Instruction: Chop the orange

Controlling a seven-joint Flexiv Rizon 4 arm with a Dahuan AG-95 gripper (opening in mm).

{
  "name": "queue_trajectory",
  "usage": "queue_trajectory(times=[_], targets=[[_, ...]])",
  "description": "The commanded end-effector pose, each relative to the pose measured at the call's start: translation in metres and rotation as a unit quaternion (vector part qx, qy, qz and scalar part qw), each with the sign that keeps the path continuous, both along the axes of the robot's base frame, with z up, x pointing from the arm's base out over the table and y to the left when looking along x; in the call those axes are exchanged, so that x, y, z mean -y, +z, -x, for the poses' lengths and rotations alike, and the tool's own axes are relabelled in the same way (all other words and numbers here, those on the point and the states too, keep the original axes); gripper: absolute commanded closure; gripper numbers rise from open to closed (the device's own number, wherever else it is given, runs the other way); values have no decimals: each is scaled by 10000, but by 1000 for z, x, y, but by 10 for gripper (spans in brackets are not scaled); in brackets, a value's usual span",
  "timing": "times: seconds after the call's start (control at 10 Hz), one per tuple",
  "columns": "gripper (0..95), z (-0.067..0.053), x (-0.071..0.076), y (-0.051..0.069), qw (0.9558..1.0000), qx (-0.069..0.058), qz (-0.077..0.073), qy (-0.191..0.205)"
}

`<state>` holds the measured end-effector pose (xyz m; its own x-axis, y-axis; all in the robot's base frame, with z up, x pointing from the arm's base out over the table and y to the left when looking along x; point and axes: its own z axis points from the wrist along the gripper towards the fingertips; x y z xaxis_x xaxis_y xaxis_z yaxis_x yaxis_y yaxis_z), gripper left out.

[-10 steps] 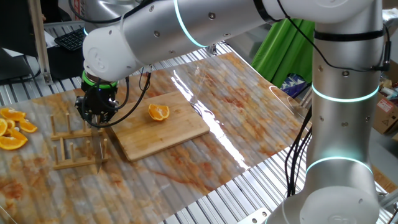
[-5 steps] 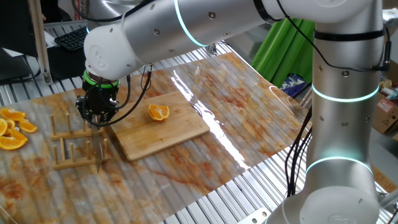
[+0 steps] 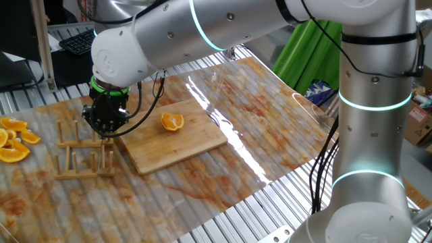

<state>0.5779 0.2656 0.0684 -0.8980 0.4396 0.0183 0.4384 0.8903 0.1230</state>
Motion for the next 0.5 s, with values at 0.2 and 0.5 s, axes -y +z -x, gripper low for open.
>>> queue_trajectory(times=[0.2,0.5], targets=[[950,0,-1,0,10000,-31,12,-34],[950,-2,-9,14,9997,-76,47,-210]])
